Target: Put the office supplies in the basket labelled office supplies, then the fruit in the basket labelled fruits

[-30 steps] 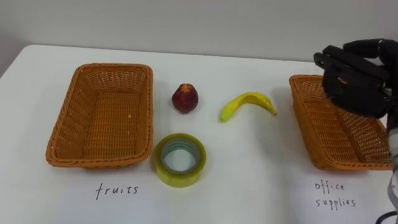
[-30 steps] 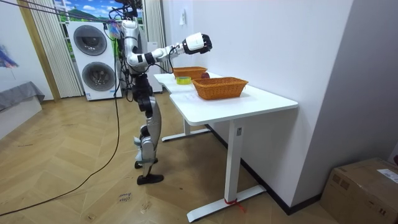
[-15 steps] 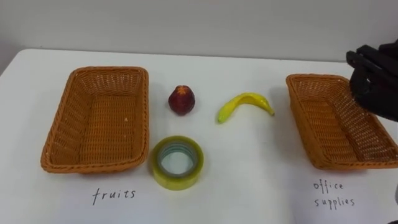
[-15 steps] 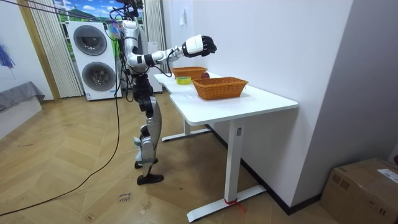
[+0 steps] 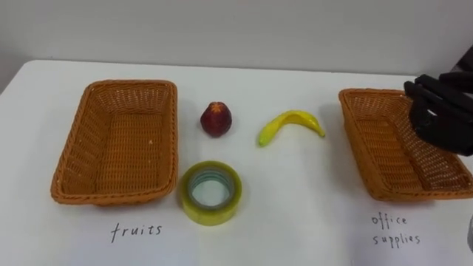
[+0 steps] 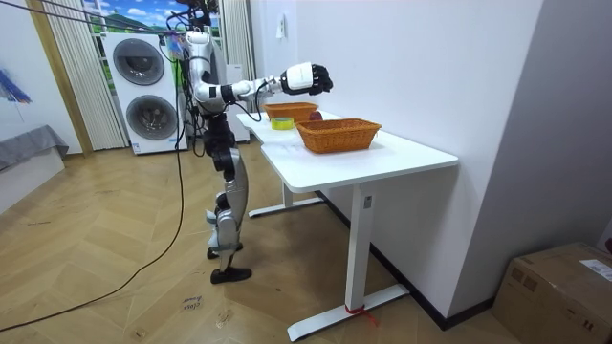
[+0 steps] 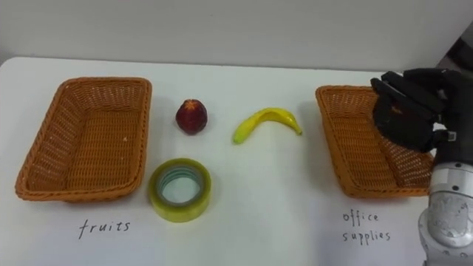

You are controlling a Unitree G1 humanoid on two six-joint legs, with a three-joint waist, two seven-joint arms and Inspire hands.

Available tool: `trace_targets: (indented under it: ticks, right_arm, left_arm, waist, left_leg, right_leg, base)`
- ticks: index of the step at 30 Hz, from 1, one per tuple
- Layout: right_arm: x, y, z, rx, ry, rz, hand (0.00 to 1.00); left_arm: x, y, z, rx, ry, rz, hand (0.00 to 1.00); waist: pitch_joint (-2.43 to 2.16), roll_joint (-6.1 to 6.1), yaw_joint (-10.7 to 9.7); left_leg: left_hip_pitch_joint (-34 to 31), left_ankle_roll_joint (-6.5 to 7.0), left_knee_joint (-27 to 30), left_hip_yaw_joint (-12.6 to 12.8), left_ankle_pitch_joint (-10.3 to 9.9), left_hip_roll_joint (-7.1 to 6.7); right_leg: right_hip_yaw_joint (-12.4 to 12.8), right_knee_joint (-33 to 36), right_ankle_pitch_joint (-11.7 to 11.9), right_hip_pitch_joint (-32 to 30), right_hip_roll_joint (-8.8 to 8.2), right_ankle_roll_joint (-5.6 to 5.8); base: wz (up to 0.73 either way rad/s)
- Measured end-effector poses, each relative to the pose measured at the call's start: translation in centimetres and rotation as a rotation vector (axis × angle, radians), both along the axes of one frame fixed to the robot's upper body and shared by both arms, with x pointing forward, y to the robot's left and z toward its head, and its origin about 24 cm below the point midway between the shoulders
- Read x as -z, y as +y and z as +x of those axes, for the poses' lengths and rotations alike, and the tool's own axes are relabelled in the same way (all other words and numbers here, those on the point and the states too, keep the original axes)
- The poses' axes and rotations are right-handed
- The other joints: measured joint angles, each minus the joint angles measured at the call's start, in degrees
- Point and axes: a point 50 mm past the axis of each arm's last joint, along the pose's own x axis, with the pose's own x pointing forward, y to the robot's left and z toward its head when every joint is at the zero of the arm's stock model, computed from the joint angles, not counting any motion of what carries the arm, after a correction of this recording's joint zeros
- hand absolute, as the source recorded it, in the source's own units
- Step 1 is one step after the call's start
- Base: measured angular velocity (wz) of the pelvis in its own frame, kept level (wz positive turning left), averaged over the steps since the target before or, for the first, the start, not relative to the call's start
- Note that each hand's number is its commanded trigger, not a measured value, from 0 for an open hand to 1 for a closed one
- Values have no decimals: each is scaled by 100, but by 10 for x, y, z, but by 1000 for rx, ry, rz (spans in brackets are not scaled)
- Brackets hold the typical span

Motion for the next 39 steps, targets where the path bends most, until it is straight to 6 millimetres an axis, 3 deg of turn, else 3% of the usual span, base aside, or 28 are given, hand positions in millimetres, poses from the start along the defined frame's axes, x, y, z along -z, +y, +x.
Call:
trace_targets:
  ticks: [1, 2, 3, 4, 5, 6, 8, 23, 39]
  right_arm:
    - [0, 0, 0, 1, 2, -2, 100]
    - [1, -1, 0, 3, 11, -9, 82]
    - [3, -1, 0, 5, 19, -15, 76]
    - [3, -1, 0, 4, 23, -17, 56]
    - [4, -1, 0, 5, 31, -24, 43]
    - [5, -2, 0, 5, 38, -27, 16]
    - [6, -2, 0, 7, 48, -28, 0]
    - [18, 6, 3, -75, 130, -25, 0]
    - [19, 6, 3, -70, 155, -39, 0]
  left_arm:
    - [0, 0, 0, -1, -2, 1, 0]
    - [0, 1, 2, -1, -8, 3, 0]
    - [0, 1, 4, 1, -12, 3, 0]
    - [0, 1, 4, 2, -14, 4, 0]
    - [-1, 1, 5, 2, -19, 5, 0]
    - [-1, 1, 6, 3, -22, 6, 0]
    - [-1, 1, 7, 3, -24, 8, 0]
    - [-1, 2, 4, -2, -4, 10, 0]
    - [-1, 3, 2, -6, 1, 14, 0]
  waist:
    - [0, 0, -1]
    - [1, 11, 4]
    - [-2, 18, 6]
    - [-3, 25, 6]
    - [-3, 35, 5]
    - [-7, 44, 4]
    - [-7, 52, -2]
    - [9, -131, 11]
    - [-5, -97, -1]
  left_leg:
    - [1, 0, 1, 0, 0, 0]
    - [4, 0, 3, 0, 0, 1]
    - [4, 0, 4, 2, 0, 0]
    - [4, 0, 4, 5, 0, 1]
    - [4, 0, 3, 9, 0, 1]
    - [4, 0, 0, 10, 0, 1]
    - [5, -1, 0, 11, 1, 2]
    - [8, -1, -3, 14, 0, 1]
    - [6, -2, -14, 22, 0, 10]
  right_leg:
    - [3, 0, 0, 0, 0, 0]
    - [12, 2, 1, -1, 2, -1]
    - [17, 6, 1, -4, 1, -1]
    - [22, 7, 1, -7, 2, -1]
    - [25, 11, 2, -11, 2, -1]
    - [25, 12, 1, -12, 2, -1]
    - [24, 11, 1, -13, 1, -1]
    - [41, -4, 1, -14, -4, -1]
    - [48, 3, 2, -24, 10, -2]
  base:
    - [0]
    - [0]
    - [0]
    - [0]
    - [0]
    - [0]
    - [0]
    - [0]
    - [0]
